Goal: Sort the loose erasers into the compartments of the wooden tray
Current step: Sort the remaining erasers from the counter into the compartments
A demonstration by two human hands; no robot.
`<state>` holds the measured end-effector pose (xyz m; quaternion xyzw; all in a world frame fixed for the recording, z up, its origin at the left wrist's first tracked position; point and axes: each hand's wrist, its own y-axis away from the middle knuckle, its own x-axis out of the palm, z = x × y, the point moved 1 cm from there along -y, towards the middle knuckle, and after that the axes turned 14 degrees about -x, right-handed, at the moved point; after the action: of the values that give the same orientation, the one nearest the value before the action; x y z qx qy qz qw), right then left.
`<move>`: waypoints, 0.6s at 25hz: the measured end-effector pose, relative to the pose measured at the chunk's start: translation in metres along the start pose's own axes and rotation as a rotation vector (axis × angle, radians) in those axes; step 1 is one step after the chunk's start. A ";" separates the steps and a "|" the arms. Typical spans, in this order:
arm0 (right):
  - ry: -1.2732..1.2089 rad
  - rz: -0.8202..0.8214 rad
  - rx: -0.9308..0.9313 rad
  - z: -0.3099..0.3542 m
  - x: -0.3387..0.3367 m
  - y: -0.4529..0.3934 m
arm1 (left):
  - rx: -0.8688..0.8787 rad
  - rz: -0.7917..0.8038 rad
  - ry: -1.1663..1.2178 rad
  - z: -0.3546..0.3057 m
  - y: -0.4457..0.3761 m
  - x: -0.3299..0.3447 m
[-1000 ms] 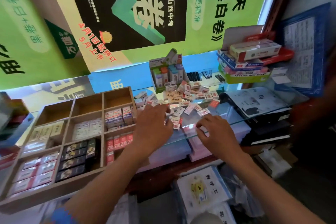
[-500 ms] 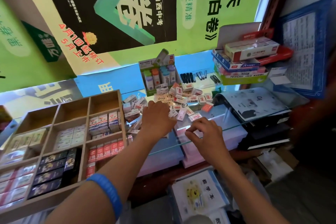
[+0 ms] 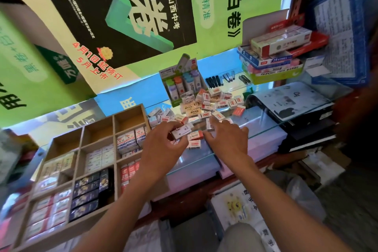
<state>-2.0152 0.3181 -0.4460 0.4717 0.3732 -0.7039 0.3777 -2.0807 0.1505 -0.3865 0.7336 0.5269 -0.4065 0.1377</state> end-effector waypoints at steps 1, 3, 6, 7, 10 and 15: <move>0.021 -0.008 0.000 0.001 0.000 0.001 | -0.047 0.003 0.045 0.003 0.003 -0.003; 0.032 -0.050 0.001 0.003 0.002 0.005 | -0.152 0.017 0.154 0.010 0.008 -0.012; -0.088 -0.167 0.009 0.003 0.003 0.011 | -0.273 0.060 0.310 0.015 0.017 -0.027; -0.228 -0.244 0.014 0.000 0.001 0.015 | -0.308 0.076 0.371 0.014 0.018 -0.030; -0.923 -0.371 0.004 0.000 -0.018 0.029 | -0.387 0.098 0.516 0.011 0.021 -0.034; -1.307 -0.299 -0.282 0.030 -0.056 0.041 | -0.572 0.243 0.797 -0.002 0.027 -0.024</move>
<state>-1.9753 0.2840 -0.3921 -0.1604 0.2176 -0.8333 0.4822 -2.0587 0.1246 -0.3739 0.8208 0.5395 0.0849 0.1675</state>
